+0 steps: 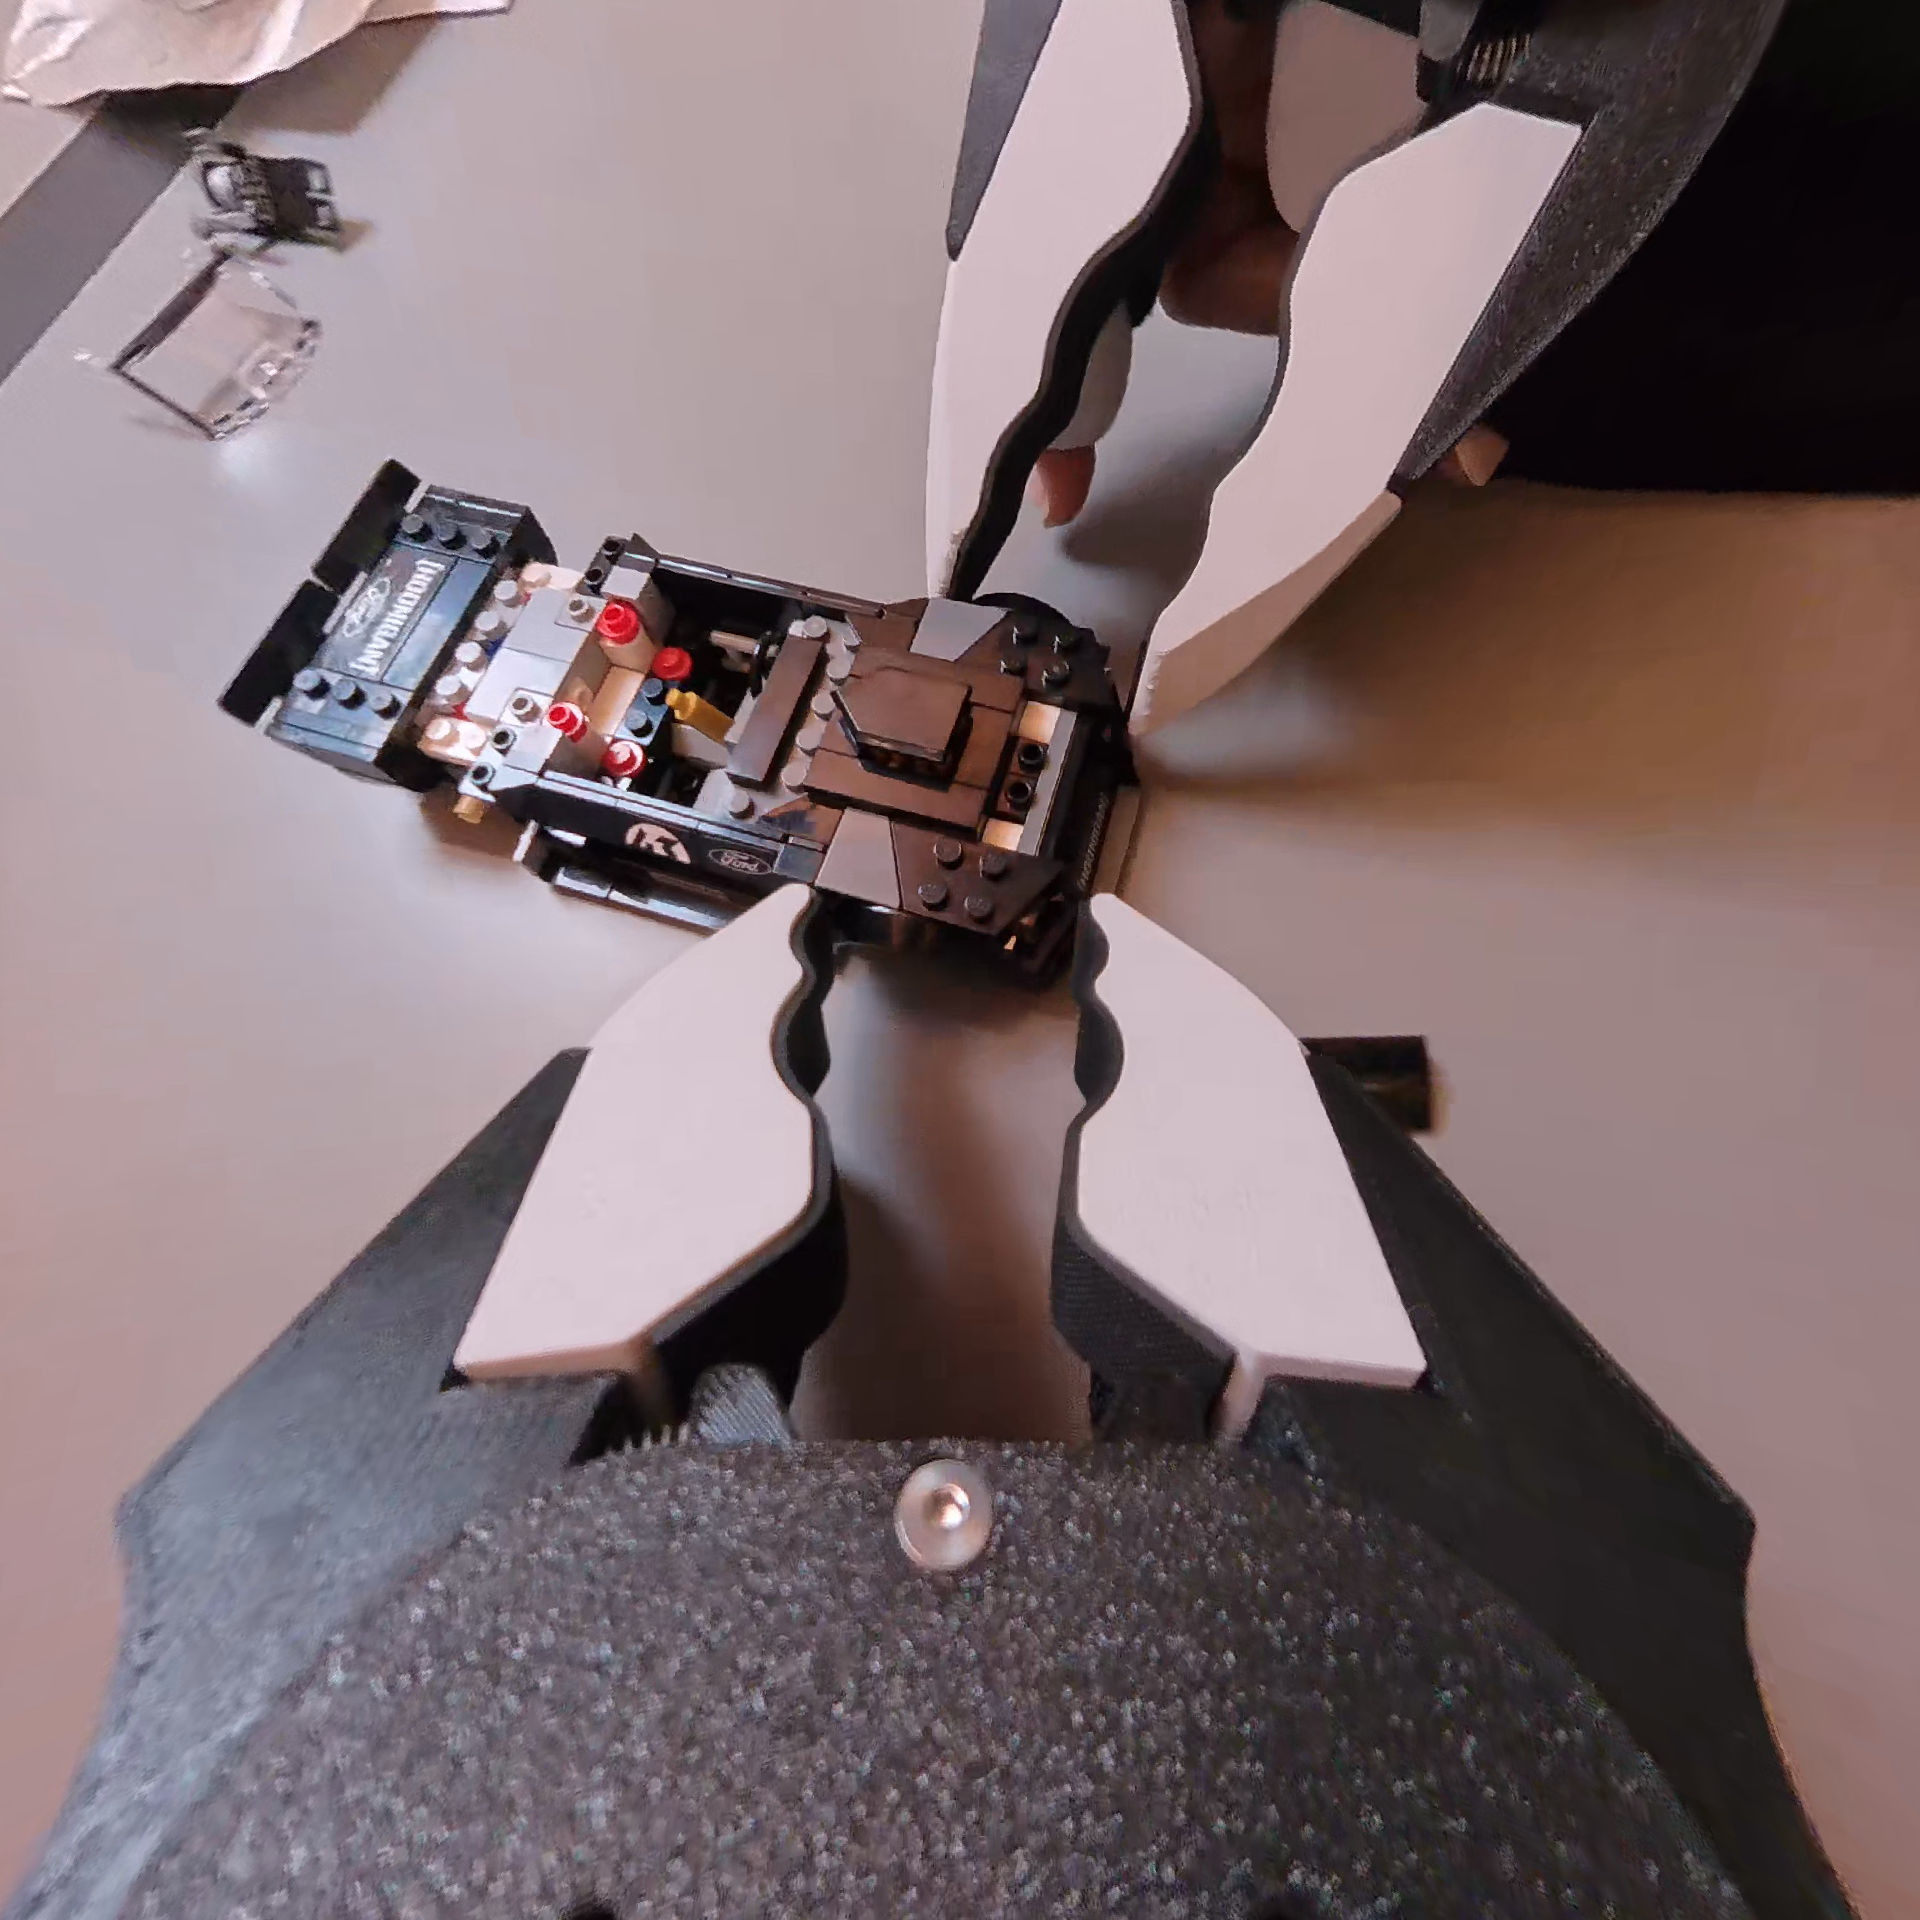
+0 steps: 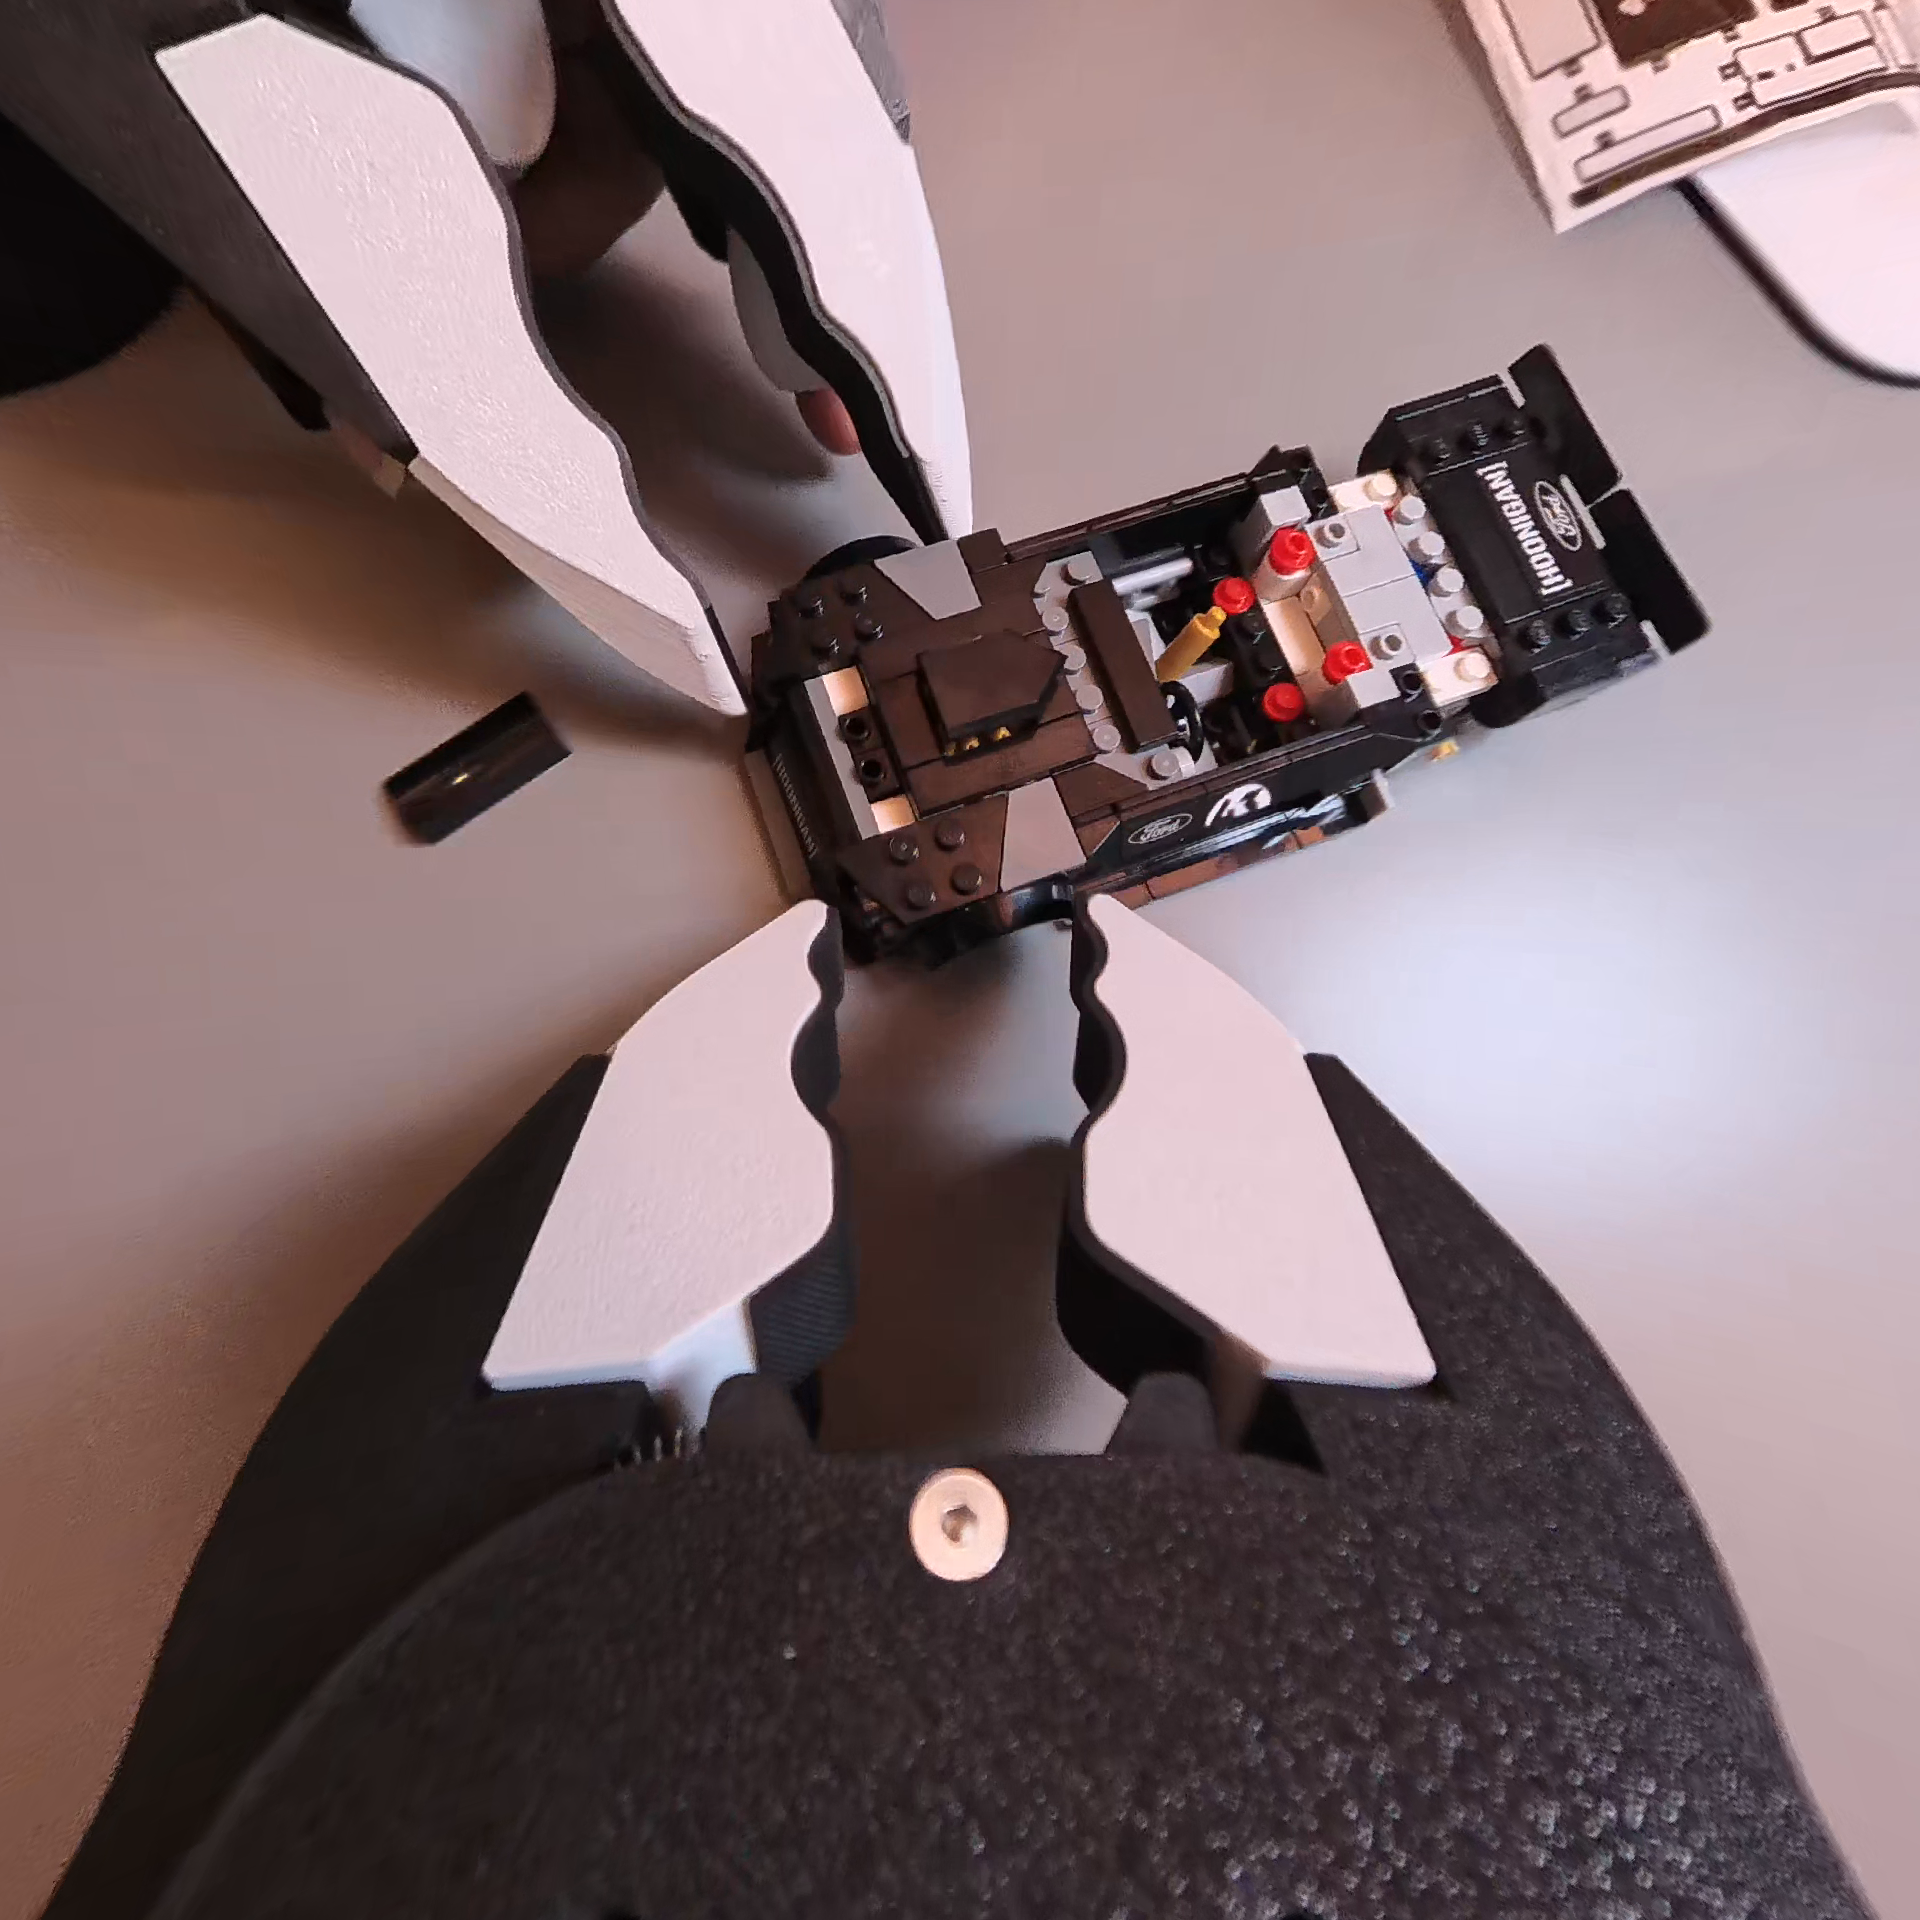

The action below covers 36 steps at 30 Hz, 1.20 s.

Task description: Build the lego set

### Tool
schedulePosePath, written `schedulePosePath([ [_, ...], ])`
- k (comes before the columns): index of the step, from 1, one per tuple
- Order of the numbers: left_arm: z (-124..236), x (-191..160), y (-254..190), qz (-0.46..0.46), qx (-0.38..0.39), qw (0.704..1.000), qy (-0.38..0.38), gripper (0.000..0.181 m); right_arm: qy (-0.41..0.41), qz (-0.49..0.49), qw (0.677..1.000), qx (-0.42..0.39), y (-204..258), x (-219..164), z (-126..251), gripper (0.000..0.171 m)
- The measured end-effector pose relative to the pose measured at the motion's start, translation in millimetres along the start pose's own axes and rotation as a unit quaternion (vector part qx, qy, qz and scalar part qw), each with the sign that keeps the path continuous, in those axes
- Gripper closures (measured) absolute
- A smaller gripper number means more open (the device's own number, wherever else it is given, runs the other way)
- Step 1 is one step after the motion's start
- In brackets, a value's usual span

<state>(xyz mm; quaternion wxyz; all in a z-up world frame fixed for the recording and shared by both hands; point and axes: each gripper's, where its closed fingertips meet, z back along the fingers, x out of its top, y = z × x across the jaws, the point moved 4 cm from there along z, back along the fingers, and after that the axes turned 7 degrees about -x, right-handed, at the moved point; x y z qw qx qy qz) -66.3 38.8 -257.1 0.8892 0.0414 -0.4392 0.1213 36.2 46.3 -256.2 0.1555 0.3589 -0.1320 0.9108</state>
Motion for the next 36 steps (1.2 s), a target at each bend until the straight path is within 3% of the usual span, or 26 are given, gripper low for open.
schedulePosePath([
  [4,4.2,-1.1,19.9,0.015,0.029,0.999,-0.005,0.136,-0.012,-0.027,1.0,-0.008,-13.9,3.4,-7.8,0.13],
  [8,32.0,1.3,20.6,0.016,0.053,0.998,-0.028,0.136,-0.034,-0.017,0.999,-0.024,-0.4,4.2,9.6,0.13],
  [11,46.5,-4.2,-3.7,0.017,0.002,1.0,-0.022,0.139,-0.037,0.01,0.999,0.011,34.6,2.4,18.5,0.13],
  [14,37.1,-16.4,-36.5,-0.002,-0.066,0.998,0.023,0.135,-0.022,0.043,0.998,0.03,65.2,-4.0,19.2,0.13],
  [17,21.2,-25.4,-55.2,-0.055,-0.085,0.992,0.079,0.127,-0.018,0.058,0.998,0.034,79.6,-4.6,22.0,0.131],
  [21,9.3,-22.1,-67.2,-0.103,-0.122,0.983,0.091,0.125,-0.023,0.051,0.998,0.031,80.1,-3.4,23.5,0.133],
  [29,17.4,-27.3,-72.1,-0.082,-0.144,0.976,0.143,0.15,-0.033,0.031,0.999,0.021,74.8,-4.8,26.0,0.138],
  [32,28.5,-34.1,-75.7,-0.091,-0.153,0.974,0.14,0.154,-0.041,0.023,0.999,0.027,74.0,-3.4,27.4,0.139],
  [36,23.5,-26.0,-71.4,-0.089,-0.132,0.982,0.1,0.144,-0.044,0.023,0.998,0.027,73.4,-2.2,26.3,0.139],
])
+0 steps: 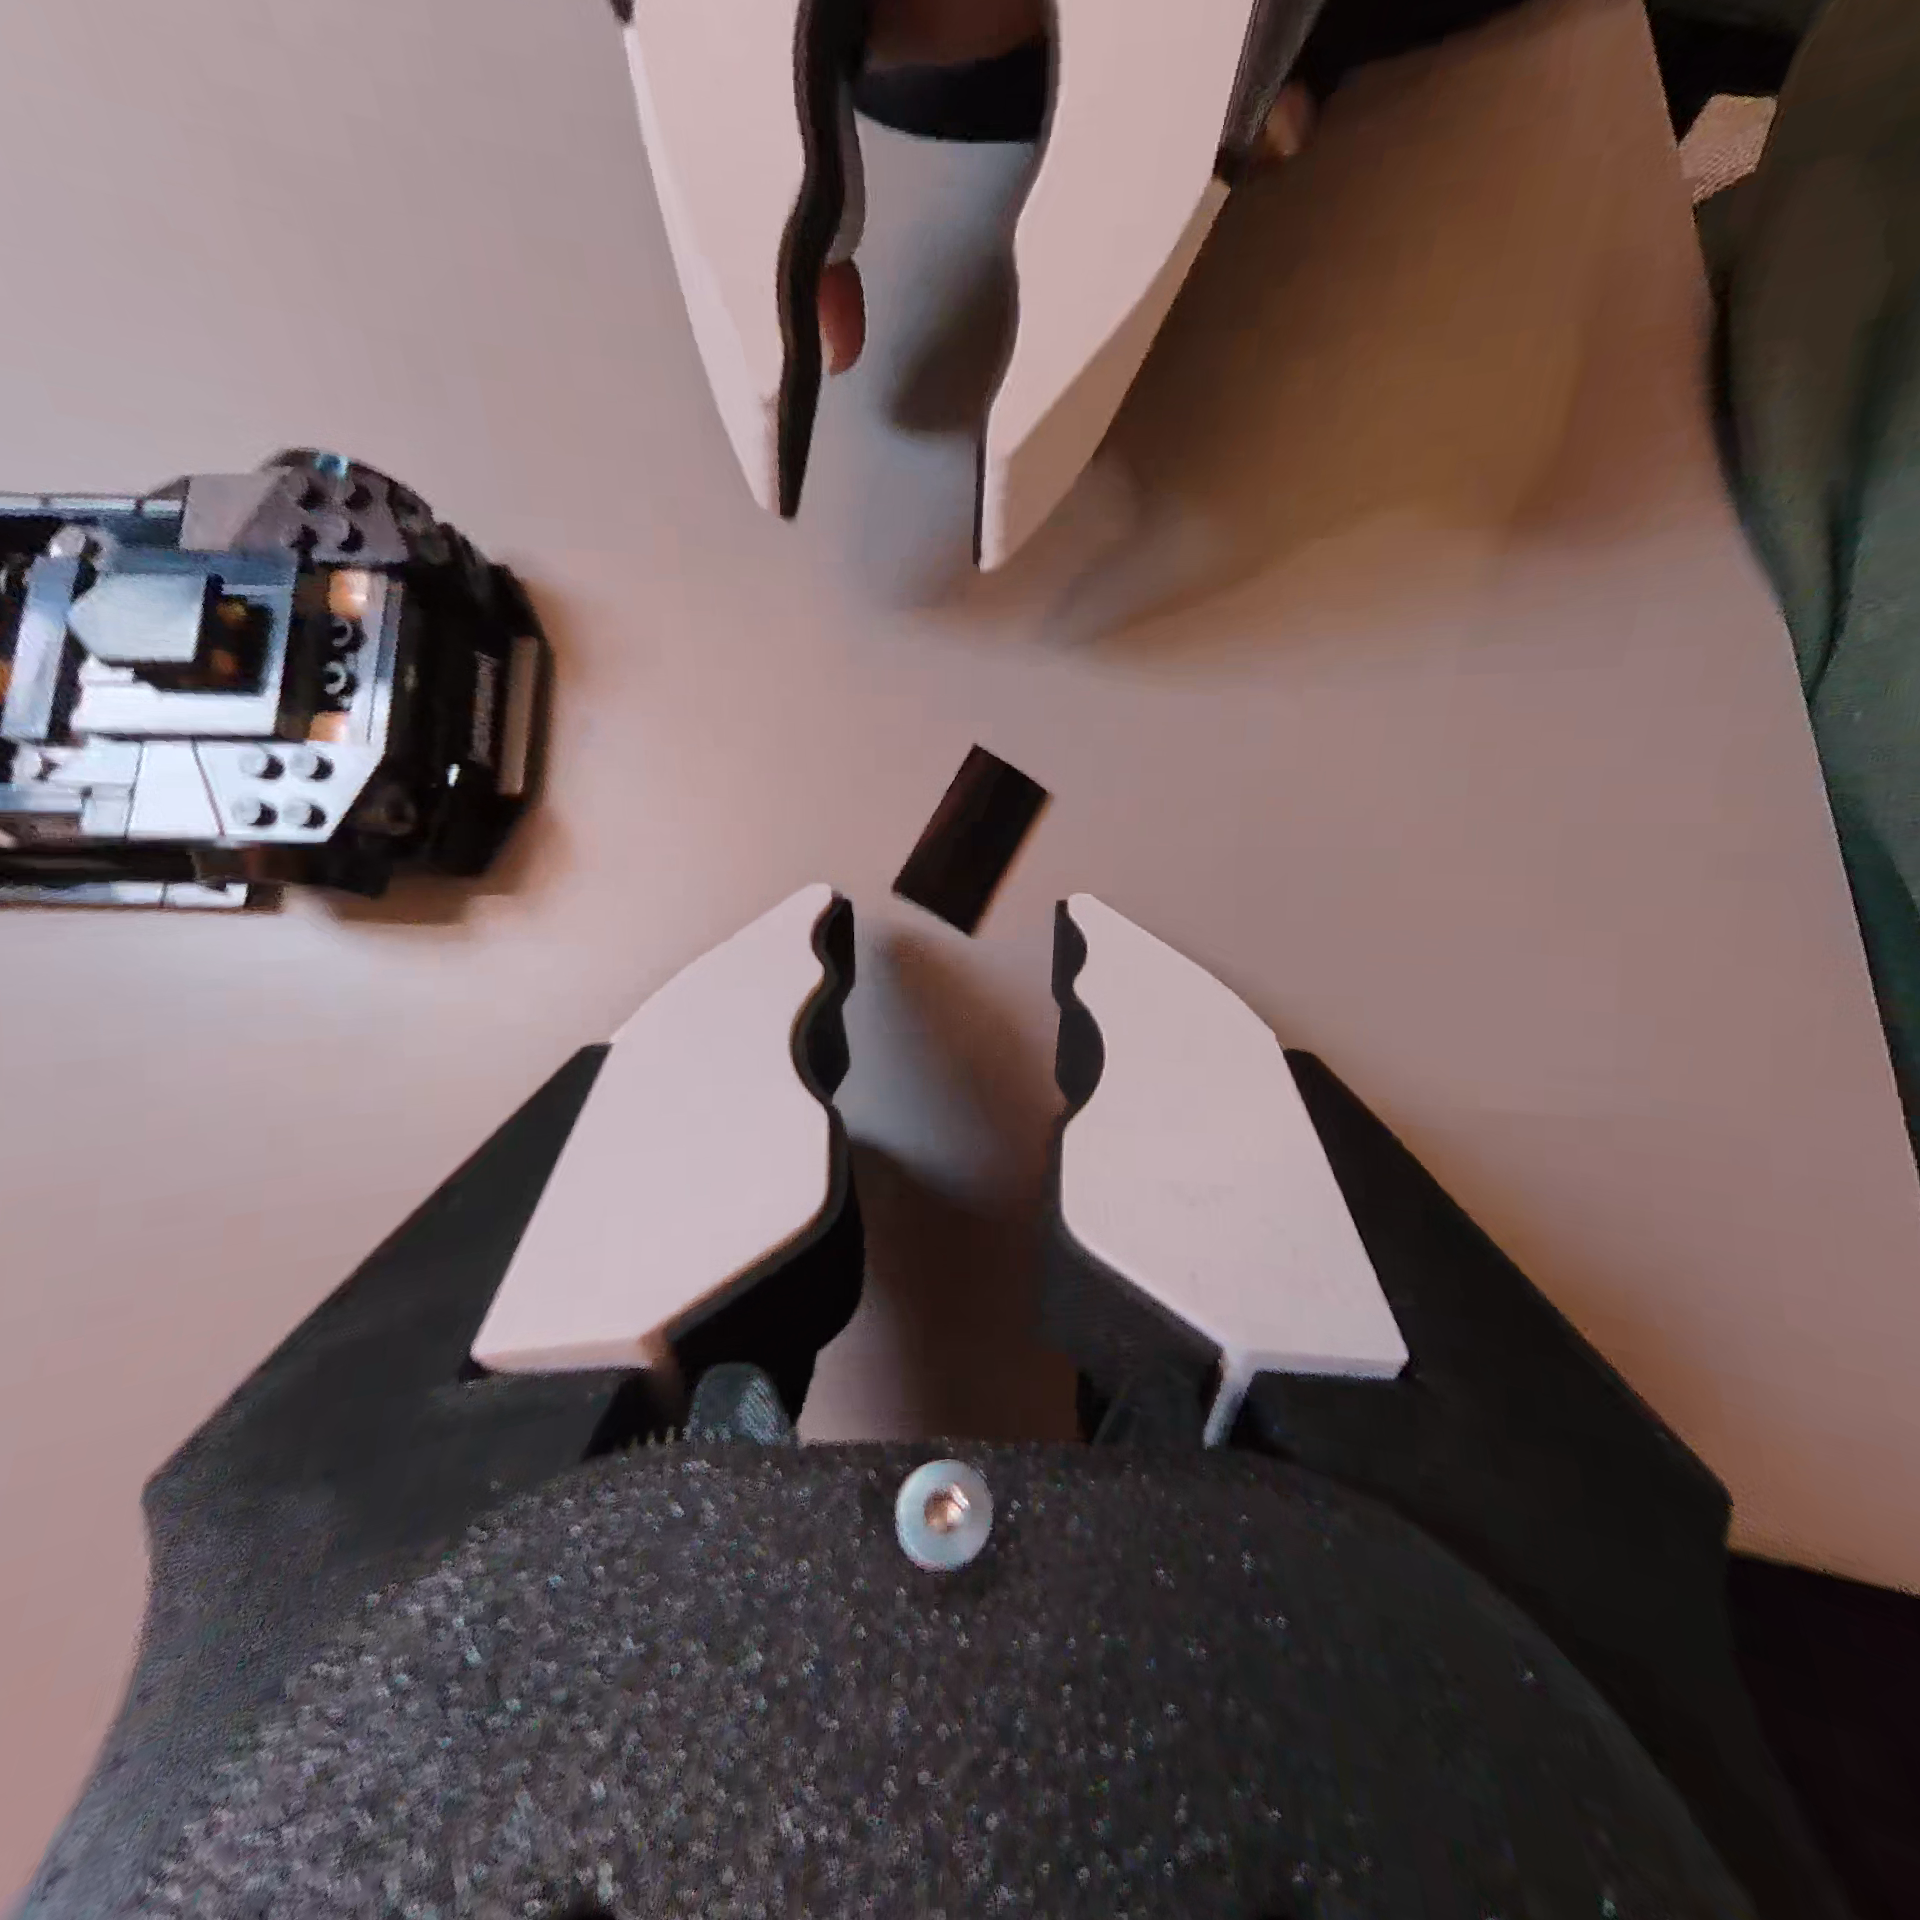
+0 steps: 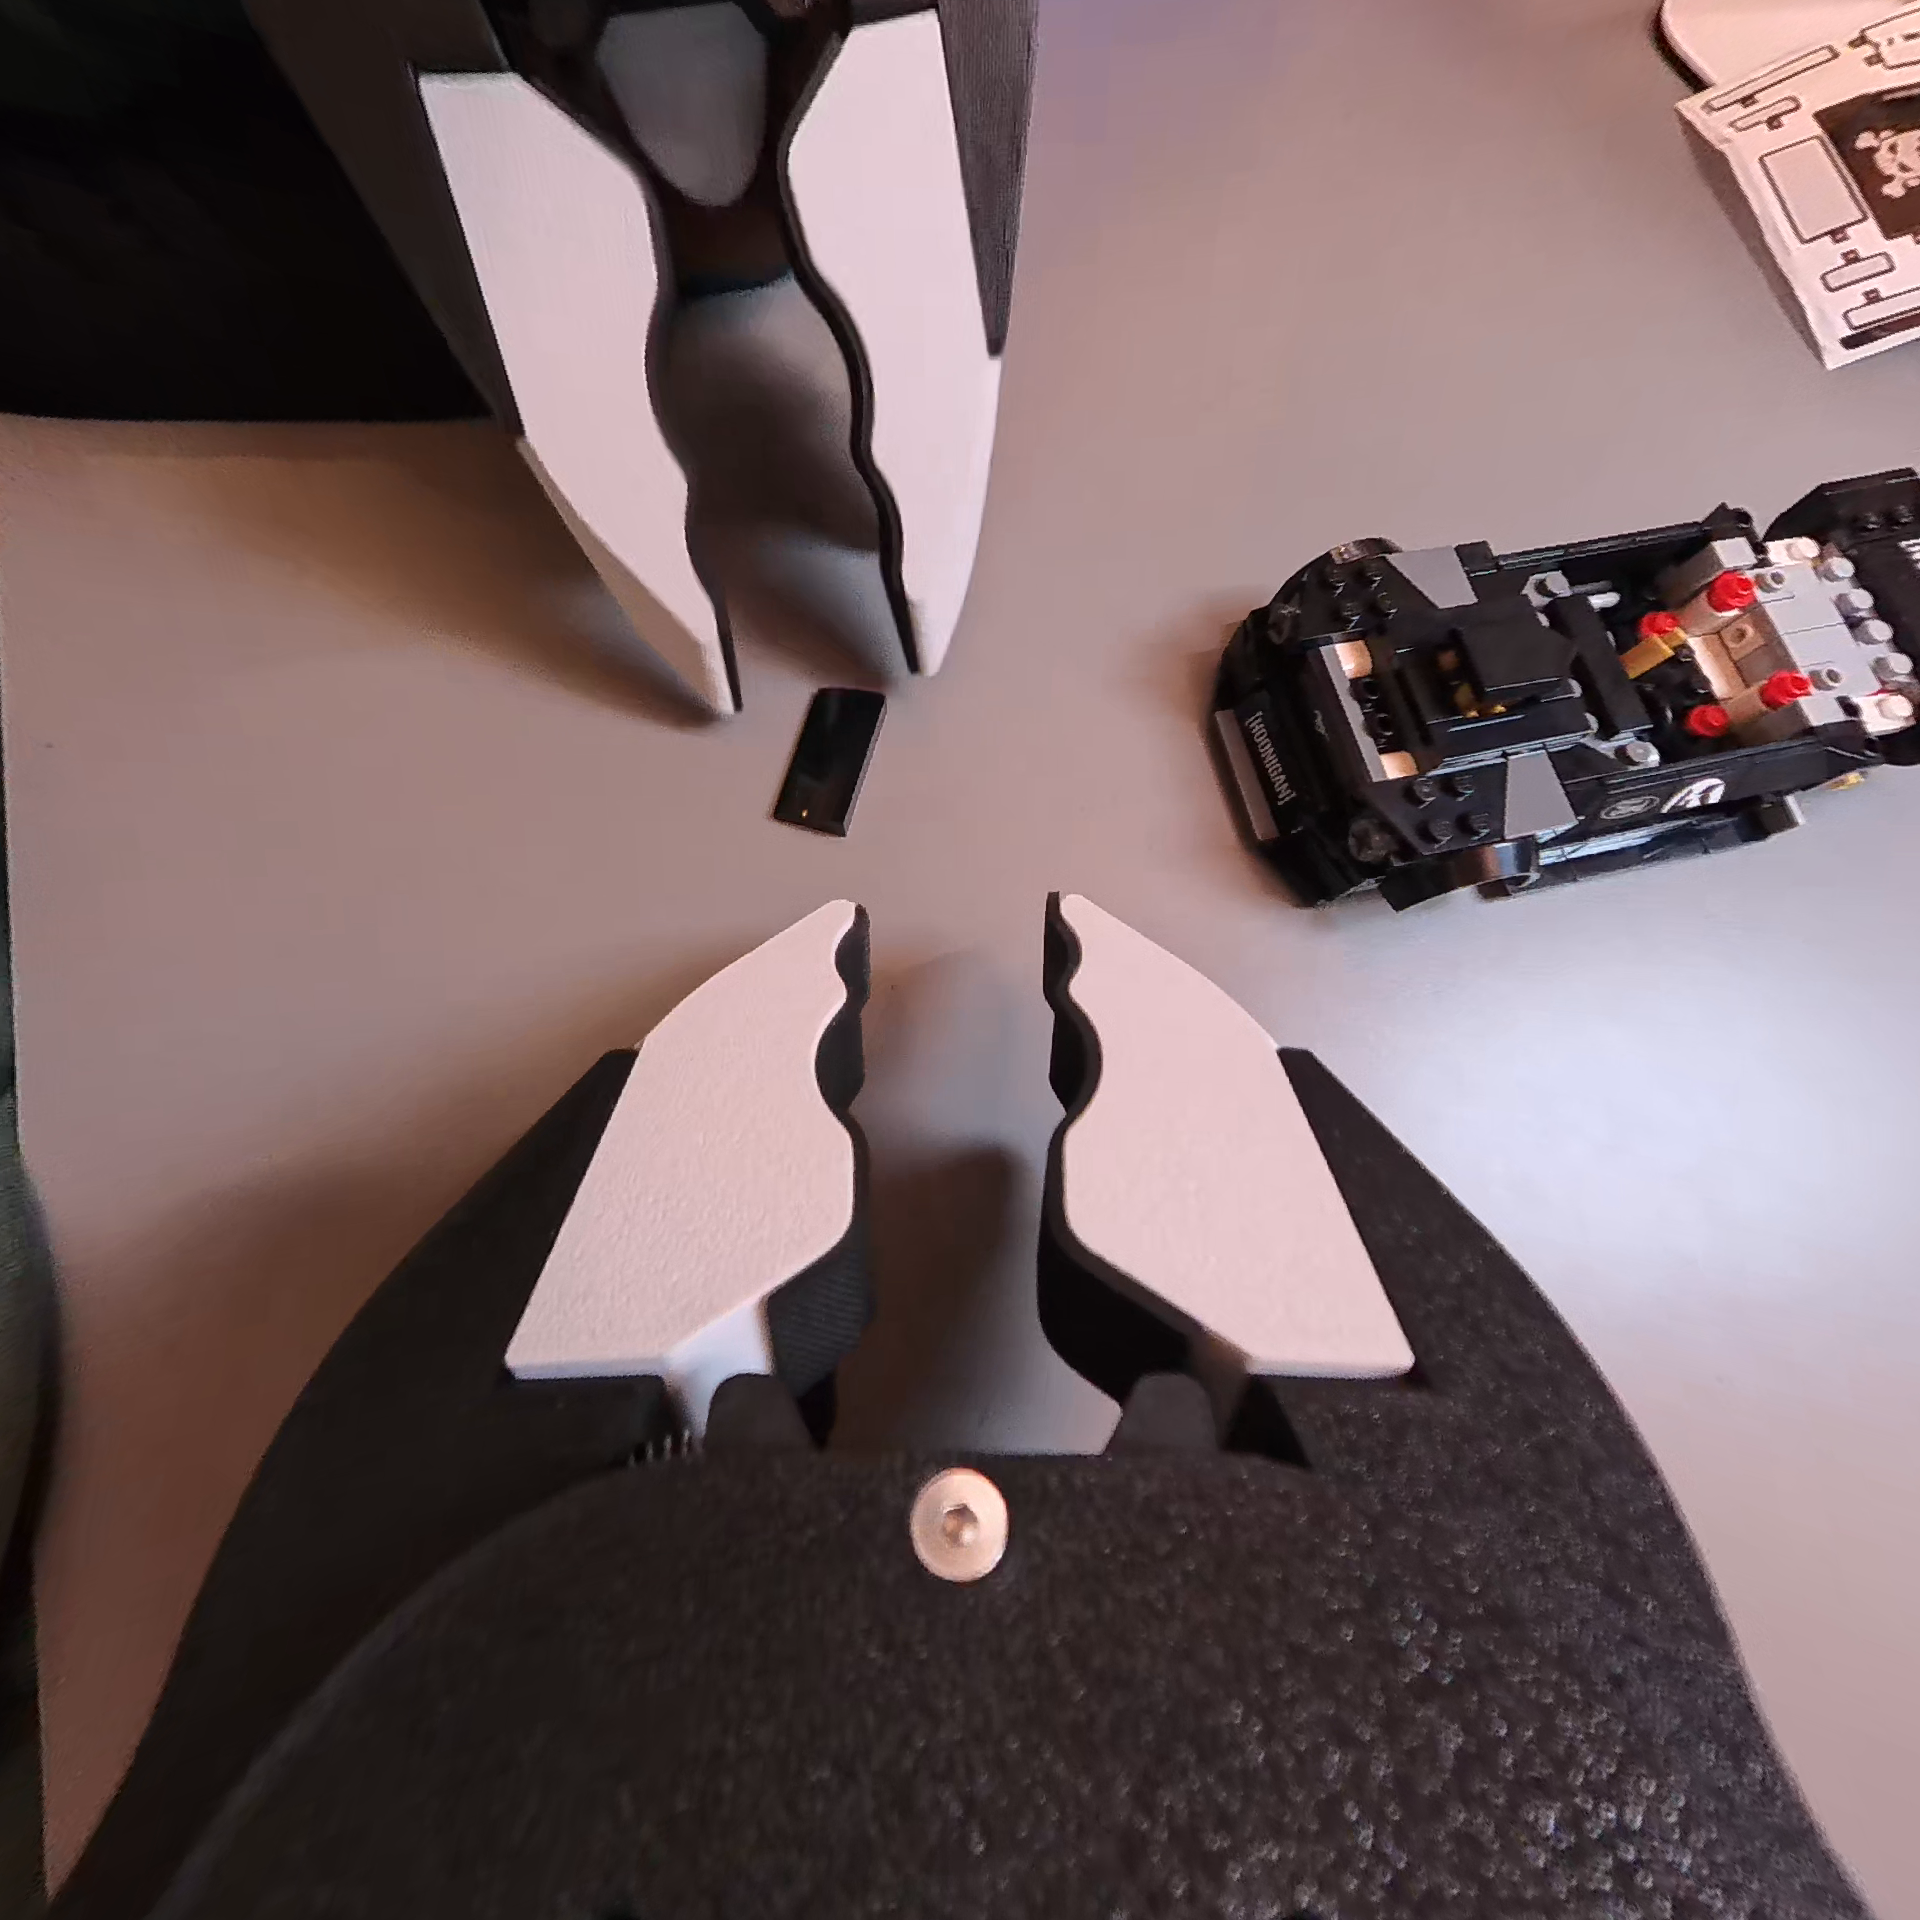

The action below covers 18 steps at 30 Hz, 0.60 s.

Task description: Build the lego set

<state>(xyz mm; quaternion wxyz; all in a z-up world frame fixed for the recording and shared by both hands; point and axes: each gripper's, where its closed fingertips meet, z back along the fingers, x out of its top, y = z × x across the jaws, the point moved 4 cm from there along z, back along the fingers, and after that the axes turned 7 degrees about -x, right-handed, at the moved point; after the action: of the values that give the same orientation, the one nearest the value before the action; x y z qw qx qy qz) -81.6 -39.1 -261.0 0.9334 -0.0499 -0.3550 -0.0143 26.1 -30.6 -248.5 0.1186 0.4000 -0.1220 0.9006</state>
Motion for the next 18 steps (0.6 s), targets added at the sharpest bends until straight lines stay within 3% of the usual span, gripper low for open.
schedulePosePath([
  [2,-8.2,1.4,-0.4,-0.021,0.001,1.0,0.011,0.144,-0.005,-0.004,1.0,-0.002,-1.1,0.7,0.4,0.139],
  [6,-11.3,4.7,-7.0,-0.041,-0.017,0.999,0.026,0.163,-0.025,-0.023,0.999,-0.003,-5.5,3.4,4.0,0.141],
  [18,-9.0,4.9,-0.4,-0.046,0.016,0.999,-0.006,0.165,-0.082,-0.085,0.993,-0.004,-20.0,9.7,14.8,0.142],
])
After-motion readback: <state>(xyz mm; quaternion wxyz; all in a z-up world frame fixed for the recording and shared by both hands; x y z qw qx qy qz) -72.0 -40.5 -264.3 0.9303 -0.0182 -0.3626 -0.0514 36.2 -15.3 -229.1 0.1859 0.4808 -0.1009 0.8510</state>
